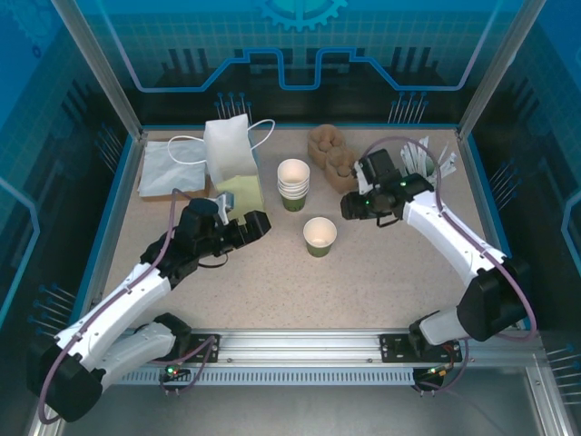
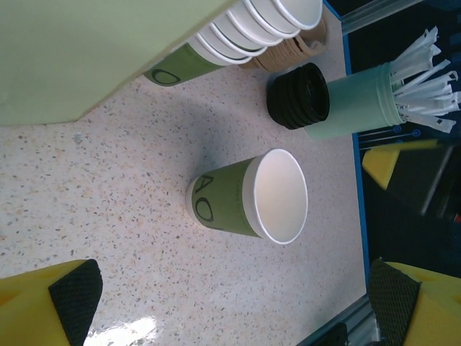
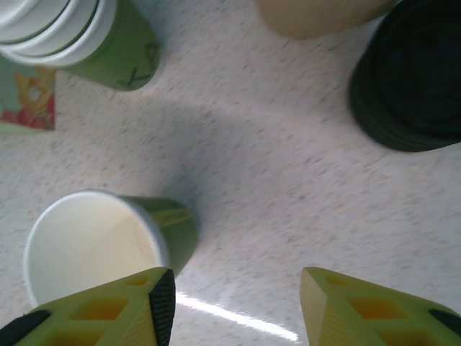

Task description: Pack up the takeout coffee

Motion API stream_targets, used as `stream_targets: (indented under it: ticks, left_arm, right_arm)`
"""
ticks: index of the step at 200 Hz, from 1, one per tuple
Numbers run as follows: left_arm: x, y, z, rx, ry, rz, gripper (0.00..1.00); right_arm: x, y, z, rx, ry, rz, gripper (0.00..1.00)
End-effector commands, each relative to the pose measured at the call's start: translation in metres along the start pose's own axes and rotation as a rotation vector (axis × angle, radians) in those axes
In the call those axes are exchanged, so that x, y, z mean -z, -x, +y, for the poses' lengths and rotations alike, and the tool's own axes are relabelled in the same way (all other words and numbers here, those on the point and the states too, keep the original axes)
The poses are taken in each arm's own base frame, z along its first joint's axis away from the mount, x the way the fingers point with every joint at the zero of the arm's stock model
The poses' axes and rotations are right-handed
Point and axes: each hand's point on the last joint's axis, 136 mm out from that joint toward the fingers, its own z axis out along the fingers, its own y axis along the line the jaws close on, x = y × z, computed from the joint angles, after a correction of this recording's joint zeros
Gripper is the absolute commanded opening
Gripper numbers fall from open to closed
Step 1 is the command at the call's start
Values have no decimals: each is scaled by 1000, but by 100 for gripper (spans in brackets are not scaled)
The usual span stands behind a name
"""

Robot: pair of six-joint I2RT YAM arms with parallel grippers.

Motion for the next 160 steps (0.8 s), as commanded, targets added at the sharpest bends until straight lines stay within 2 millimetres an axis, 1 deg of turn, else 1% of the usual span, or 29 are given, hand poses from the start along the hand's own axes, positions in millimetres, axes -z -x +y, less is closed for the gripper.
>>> stream_targets:
  ticks: [1,27,39,43,64,89,110,141,160]
  left_arm:
    - [5,6,-17,-64,-46,-46,99]
    - [2,3,-18,-68,-40,-43,99]
    - [0,1,-17,-66,-37,-38,99]
    - [0,1,-17,-64,-36,-38,99]
    - [-2,0,-17,-66,-34,-34,99]
    - [-3,0,-17,-68,-28,-31,99]
    - [-3,1,-16,-68,-24,-33,99]
    - [-3,1,-16,-71,-19,-35,99]
    - [-4,1,-15,-73,-15,-33,99]
  right_arm:
    - [-9,6,-30,83,-93,68,51]
    - [-30,25,-50,89,-118,117,51]
    - [-42,30,-54,95,-122,143,51]
    - [-42,35,-55,96,-122,141,51]
    - [-62,41,-59,100,-117,176,50]
    - [-82,44,-60,103,-98,203,50]
    - [-94,46,-64,94,-97,217,49]
    - [-105,48,-72,103,-119,229,48]
    - [-111,45,-78,102,-126,247,46]
